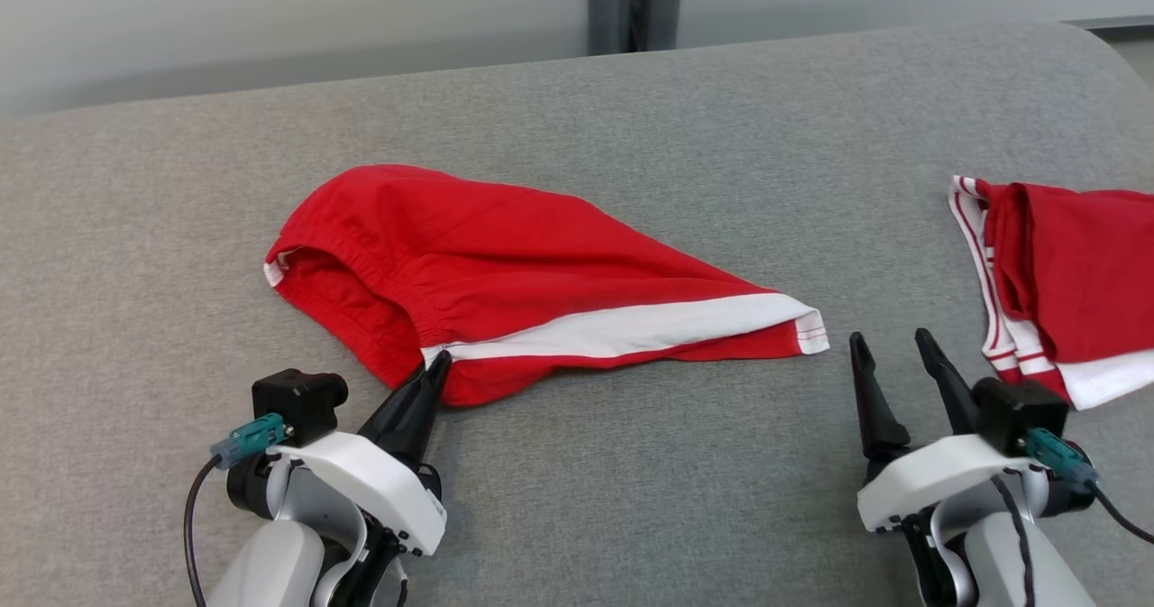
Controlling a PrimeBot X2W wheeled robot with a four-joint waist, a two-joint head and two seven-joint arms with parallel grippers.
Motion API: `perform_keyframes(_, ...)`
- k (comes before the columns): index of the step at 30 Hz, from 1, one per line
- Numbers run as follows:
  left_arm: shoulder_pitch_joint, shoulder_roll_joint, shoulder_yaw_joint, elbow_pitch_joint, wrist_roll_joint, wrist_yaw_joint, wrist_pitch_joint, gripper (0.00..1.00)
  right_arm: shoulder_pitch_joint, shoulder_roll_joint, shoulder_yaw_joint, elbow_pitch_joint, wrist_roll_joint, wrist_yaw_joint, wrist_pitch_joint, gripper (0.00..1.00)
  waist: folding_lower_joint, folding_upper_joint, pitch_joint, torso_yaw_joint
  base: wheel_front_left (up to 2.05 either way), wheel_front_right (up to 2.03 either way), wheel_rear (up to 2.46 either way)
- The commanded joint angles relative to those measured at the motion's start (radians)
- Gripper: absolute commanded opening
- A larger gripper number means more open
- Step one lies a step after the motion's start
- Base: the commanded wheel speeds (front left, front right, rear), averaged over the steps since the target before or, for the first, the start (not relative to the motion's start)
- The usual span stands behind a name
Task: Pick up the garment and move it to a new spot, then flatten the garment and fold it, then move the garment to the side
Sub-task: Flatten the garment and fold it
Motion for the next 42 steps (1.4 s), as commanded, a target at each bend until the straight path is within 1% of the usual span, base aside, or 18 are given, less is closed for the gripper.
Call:
perform_keyframes(1,0.003,0.008,0.001,-0.007,-0.004,-0.002,-0.003,0.0,-0.018,-0.006,0.005,0.016,-0.013,0.0,0.005,1.0,0.0,-0.0001,-0.001,0.011,0.0,0.0,0.0)
perform_keyframes(6,0.014,0.012,-0.005,-0.021,-0.01,-0.003,-0.004,0.0,-0.062,-0.011,0.038,0.099,-0.053,0.0,0.031,1.0,0.0,-0.0001,0.001,0.025,0.0,0.0,0.0)
perform_keyframes(10,0.012,0.017,-0.005,-0.033,-0.013,0.0,-0.004,0.0,-0.092,-0.017,0.063,0.143,-0.077,0.0,0.039,1.0,0.0,-0.0001,0.006,0.03,0.0,0.0,0.0)
perform_keyframes(20,0.004,0.016,-0.018,-0.041,-0.017,0.001,0.0,0.0,-0.176,-0.056,0.133,0.247,-0.086,0.0,0.051,1.0,0.0,-0.0001,0.014,0.04,0.0,0.0,0.0)
perform_keyframes(21,0.003,0.016,-0.019,-0.041,-0.018,0.0,0.0,0.0,-0.182,-0.057,0.139,0.258,-0.083,0.0,0.05,0.89,0.0,-0.0001,0.015,0.04,0.0,0.0,0.0)
perform_keyframes(22,0.002,0.017,-0.02,-0.041,-0.019,0.0,0.0,0.0,-0.189,-0.06,0.143,0.268,-0.079,0.0,0.048,0.72,0.0,-0.0001,0.015,0.041,0.0,0.0,0.0)
perform_keyframes(23,0.001,0.017,-0.02,-0.041,-0.02,0.0,0.0,0.0,-0.196,-0.064,0.146,0.277,-0.078,0.0,0.046,0.5,0.0,-0.0001,0.016,0.042,0.0,0.0,0.0)
perform_keyframes(24,0.0,0.017,-0.021,-0.041,-0.02,0.001,0.0,0.0,-0.202,-0.066,0.149,0.288,-0.078,0.0,0.044,0.45,0.0,-0.0001,0.017,0.043,0.0,0.0,0.0)
perform_keyframes(26,-0.002,0.018,-0.022,-0.04,-0.022,0.001,0.0,0.0,-0.212,-0.067,0.156,0.305,-0.075,0.0,0.039,0.27,0.0,-0.0001,0.018,0.045,0.0,0.0,0.0)
perform_keyframes(27,-0.002,0.018,-0.022,-0.04,-0.022,0.001,0.0,0.0,-0.212,-0.067,0.156,0.305,-0.075,0.0,0.039,0.27,0.0,-0.0001,0.018,0.045,0.0,0.0,0.0)
perform_keyframes(28,-0.002,0.019,-0.022,-0.04,-0.023,0.001,-0.001,0.0,-0.216,-0.067,0.161,0.313,-0.068,0.0,0.037,0.21,0.0,-0.0001,0.018,0.046,0.0,0.0,0.0)
perform_keyframes(29,-0.003,0.019,-0.023,-0.04,-0.023,0.001,-0.001,0.0,-0.219,-0.068,0.165,0.322,-0.065,0.0,0.032,0.14,0.0,-0.0001,0.019,0.047,0.0,0.0,0.0)
perform_keyframes(30,-0.003,0.019,-0.024,-0.039,-0.023,0.001,0.0,0.0,-0.222,-0.07,0.172,0.329,-0.063,0.0,0.029,0.01,0.0,-0.0001,0.019,0.048,0.0,0.0,0.0)
perform_keyframes(35,-0.003,0.023,-0.025,-0.04,-0.027,0.003,-0.002,0.0,-0.233,-0.082,0.197,0.361,-0.078,0.0,0.012,0.0,0.0,-0.0001,0.018,0.054,0.0,0.0,0.0)
perform_keyframes(42,-0.001,0.031,-0.015,-0.05,-0.034,0.011,-0.011,0.0,-0.247,-0.107,0.215,0.349,-0.122,0.0,-0.007,0.0,0.0,-0.0001,0.009,0.051,0.0,0.0,0.0)
